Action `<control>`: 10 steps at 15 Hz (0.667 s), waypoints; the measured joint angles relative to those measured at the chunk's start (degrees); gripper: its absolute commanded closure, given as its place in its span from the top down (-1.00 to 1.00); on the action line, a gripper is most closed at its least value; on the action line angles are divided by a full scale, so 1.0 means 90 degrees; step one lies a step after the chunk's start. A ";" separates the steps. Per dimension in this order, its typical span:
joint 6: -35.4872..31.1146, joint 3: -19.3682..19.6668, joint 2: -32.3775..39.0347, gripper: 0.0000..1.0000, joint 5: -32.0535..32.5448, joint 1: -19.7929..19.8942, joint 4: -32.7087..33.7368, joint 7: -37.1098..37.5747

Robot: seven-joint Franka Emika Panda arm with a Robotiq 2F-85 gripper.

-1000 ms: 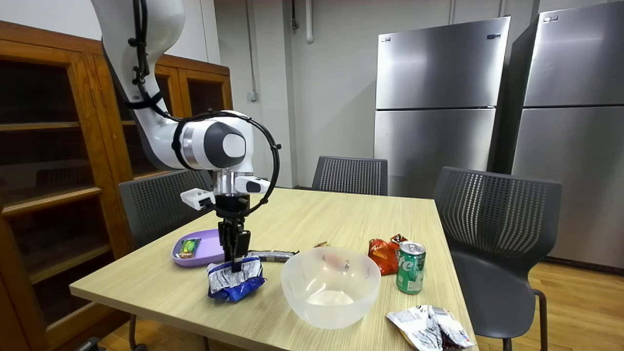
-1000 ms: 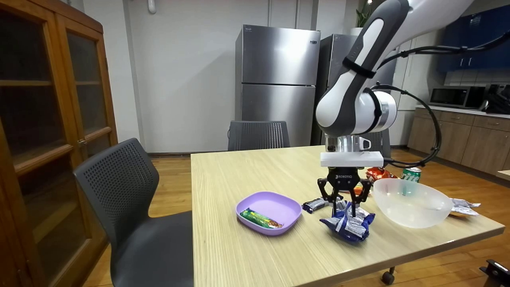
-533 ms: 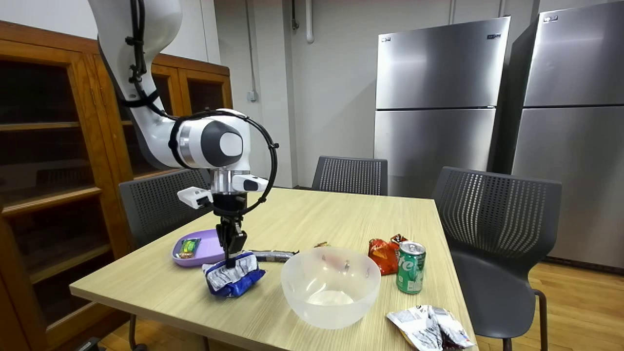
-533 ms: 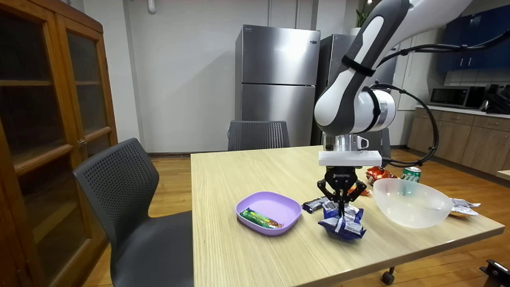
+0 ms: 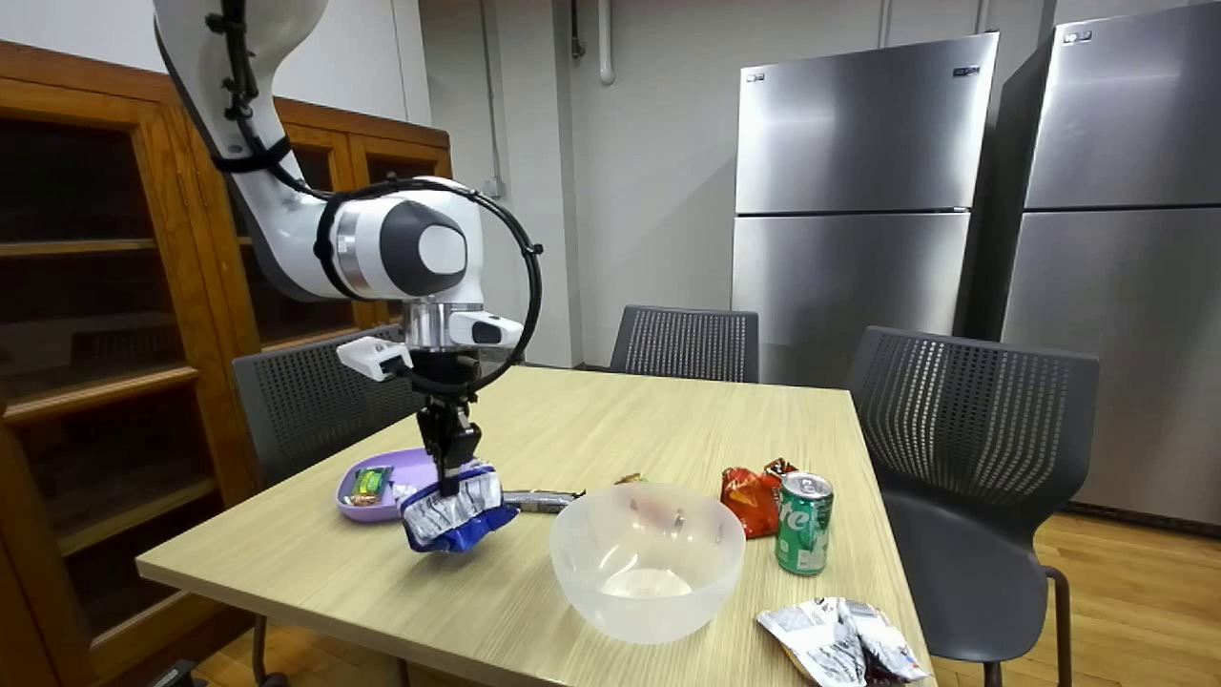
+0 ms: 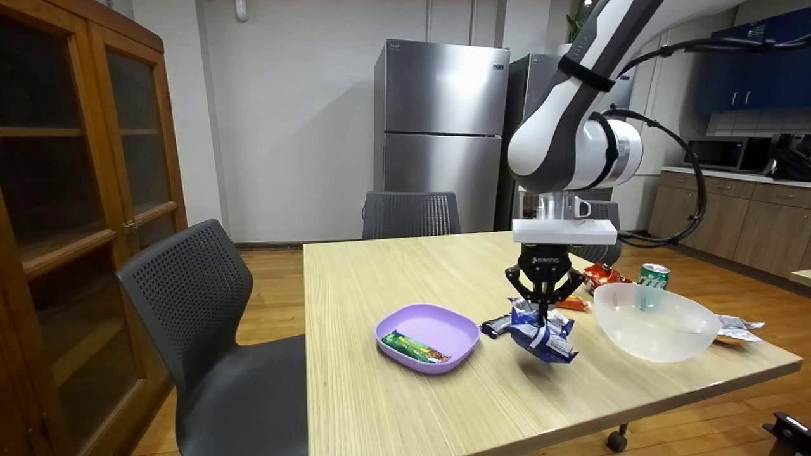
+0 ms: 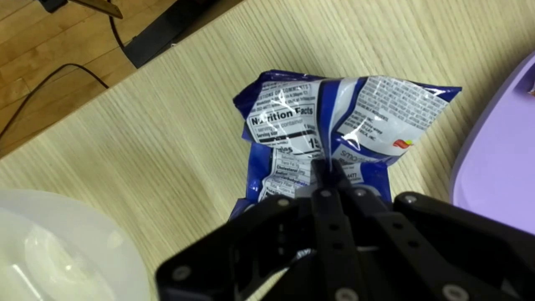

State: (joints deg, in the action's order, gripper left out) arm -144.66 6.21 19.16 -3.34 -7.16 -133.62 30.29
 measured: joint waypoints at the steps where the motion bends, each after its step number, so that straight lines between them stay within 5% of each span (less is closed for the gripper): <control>1: 0.0008 0.0038 -0.0101 -1.00 0.0013 0.0019 -0.0033 -0.0007; 10: 0.0402 0.0531 -0.0806 -1.00 0.0209 0.0582 -0.0147 -0.0064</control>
State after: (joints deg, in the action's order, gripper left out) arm -141.04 10.99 11.91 -1.46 -1.92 -134.94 29.71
